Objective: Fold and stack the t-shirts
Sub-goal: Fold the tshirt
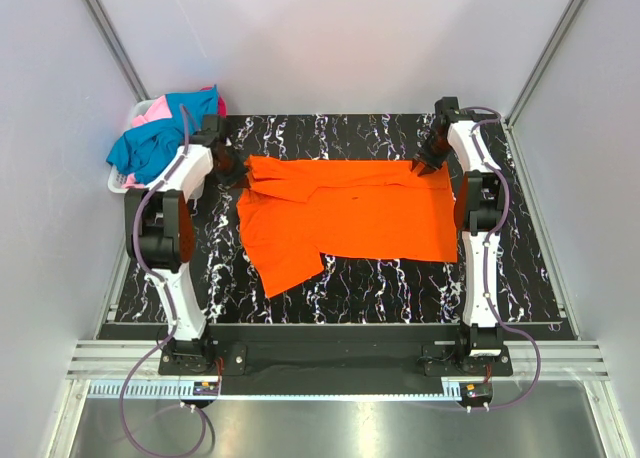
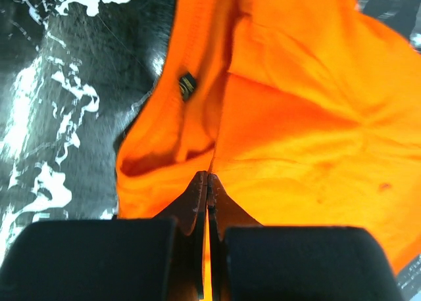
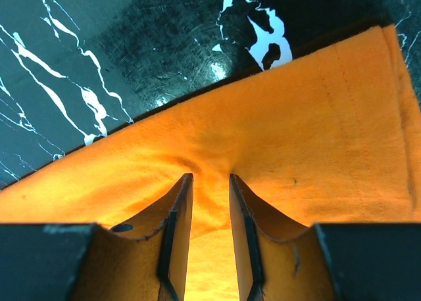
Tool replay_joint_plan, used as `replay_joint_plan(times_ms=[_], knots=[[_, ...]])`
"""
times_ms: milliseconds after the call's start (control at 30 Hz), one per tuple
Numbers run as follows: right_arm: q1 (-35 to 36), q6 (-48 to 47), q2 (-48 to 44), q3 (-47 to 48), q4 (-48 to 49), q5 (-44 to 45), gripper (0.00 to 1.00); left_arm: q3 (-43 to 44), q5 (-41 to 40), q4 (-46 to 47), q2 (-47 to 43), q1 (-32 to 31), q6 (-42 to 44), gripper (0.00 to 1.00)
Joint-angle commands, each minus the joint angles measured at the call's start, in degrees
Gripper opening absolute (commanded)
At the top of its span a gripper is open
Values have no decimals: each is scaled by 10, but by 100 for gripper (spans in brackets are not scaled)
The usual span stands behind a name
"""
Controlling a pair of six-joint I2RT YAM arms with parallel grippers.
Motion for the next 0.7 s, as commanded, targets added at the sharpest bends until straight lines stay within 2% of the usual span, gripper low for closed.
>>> replay_joint_plan(times_ms=[0,667], knots=[[7,3,-9,15,0,4,35,-12,-15,11,-51,-4,8,0],[18,-1,-20,5,1,3,35,-143,-40,21,-130,-71,-12,0]])
